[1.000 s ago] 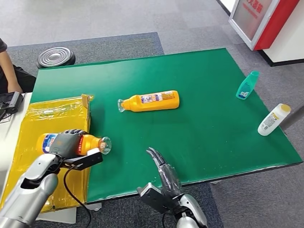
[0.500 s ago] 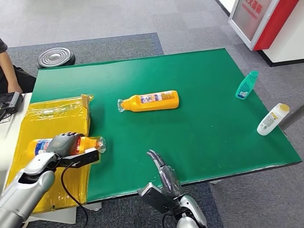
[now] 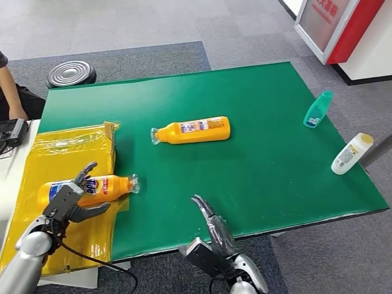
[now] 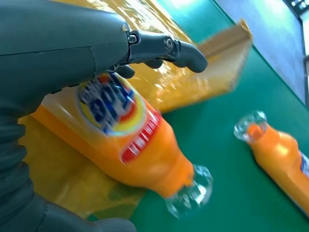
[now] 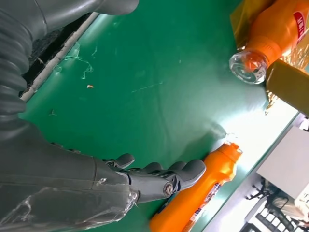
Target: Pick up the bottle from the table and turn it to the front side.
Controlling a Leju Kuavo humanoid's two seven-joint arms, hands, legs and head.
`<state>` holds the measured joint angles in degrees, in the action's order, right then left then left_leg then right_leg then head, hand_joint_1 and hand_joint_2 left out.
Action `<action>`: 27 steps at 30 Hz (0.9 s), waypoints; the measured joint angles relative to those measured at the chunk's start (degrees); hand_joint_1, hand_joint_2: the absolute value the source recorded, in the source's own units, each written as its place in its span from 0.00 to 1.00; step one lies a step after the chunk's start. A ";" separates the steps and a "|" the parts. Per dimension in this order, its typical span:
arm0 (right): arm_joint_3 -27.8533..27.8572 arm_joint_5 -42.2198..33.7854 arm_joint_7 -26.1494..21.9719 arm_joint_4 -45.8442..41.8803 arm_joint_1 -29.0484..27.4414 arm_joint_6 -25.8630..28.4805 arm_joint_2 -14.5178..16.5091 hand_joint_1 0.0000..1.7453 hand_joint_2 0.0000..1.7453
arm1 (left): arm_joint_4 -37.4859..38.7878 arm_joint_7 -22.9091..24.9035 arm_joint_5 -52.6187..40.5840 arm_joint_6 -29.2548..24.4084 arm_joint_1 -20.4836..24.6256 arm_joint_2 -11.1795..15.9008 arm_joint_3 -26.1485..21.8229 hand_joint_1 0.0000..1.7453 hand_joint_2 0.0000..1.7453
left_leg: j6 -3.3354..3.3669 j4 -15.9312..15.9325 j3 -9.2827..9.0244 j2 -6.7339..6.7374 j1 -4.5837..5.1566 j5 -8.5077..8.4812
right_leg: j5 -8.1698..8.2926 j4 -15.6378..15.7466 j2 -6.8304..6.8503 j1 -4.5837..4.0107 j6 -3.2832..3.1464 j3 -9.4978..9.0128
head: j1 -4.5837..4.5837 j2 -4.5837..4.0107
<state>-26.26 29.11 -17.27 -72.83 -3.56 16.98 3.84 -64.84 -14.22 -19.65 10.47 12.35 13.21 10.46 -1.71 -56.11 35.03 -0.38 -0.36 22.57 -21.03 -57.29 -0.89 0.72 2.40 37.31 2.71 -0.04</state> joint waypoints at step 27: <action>4.07 -8.56 -5.20 -13.79 -9.31 -0.29 -3.93 0.00 1.00 | -12.29 -23.92 16.67 15.20 -21.08 -16.84 -22.08 0.00 1.00 | 0.09 0.01 0.01 0.00 -0.01 0.20 | -0.16 0.01 0.01 -0.01 -0.02 -0.01 | 0.01 0.00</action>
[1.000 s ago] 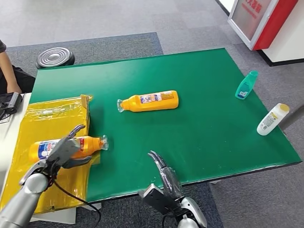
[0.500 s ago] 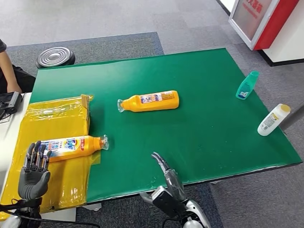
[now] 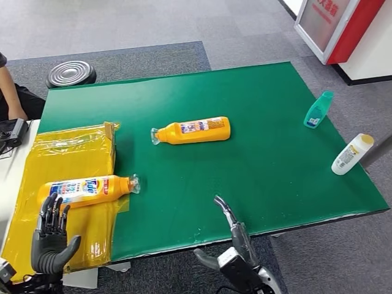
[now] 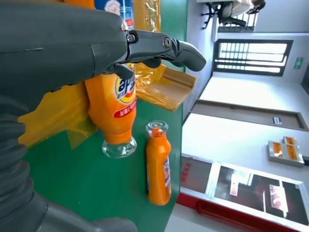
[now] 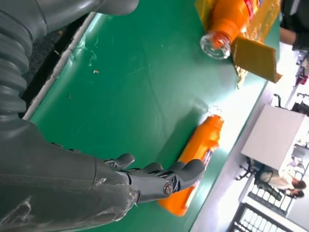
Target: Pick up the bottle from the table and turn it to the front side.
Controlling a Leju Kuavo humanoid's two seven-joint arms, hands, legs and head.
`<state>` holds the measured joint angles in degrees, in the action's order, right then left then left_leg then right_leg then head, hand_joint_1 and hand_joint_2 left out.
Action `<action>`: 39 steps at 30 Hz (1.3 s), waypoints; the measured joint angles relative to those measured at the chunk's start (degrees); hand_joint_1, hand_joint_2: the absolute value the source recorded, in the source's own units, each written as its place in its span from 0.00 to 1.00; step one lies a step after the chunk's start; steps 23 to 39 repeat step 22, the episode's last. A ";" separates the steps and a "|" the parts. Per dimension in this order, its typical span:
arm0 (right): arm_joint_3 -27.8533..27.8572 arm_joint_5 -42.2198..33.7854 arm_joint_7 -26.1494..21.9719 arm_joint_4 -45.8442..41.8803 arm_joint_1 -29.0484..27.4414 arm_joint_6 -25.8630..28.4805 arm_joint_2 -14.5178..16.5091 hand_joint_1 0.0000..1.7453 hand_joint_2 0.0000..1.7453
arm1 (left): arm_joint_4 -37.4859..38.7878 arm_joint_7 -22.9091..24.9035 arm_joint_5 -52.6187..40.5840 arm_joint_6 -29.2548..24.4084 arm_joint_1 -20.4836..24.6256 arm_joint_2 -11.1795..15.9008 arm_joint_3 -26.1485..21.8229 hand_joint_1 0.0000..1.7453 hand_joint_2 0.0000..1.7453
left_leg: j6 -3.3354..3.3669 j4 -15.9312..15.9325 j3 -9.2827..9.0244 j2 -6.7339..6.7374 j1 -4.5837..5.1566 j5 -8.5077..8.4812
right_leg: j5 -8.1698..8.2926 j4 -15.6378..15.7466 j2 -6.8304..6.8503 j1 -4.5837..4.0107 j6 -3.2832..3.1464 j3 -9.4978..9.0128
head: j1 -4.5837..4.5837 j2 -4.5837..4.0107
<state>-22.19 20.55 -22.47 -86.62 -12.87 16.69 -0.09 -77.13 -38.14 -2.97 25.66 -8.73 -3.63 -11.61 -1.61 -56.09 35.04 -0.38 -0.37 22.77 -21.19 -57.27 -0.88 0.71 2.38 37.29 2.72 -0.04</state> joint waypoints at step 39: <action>4.92 -2.78 -6.00 -6.01 -3.43 -2.41 -0.04 0.00 1.00 | -4.73 0.00 -4.15 -8.27 -2.15 -0.77 7.63 0.00 1.00 | 0.01 0.00 -0.02 0.00 0.00 0.00 | 0.01 0.00 0.00 0.00 0.00 -0.03 | -0.01 0.00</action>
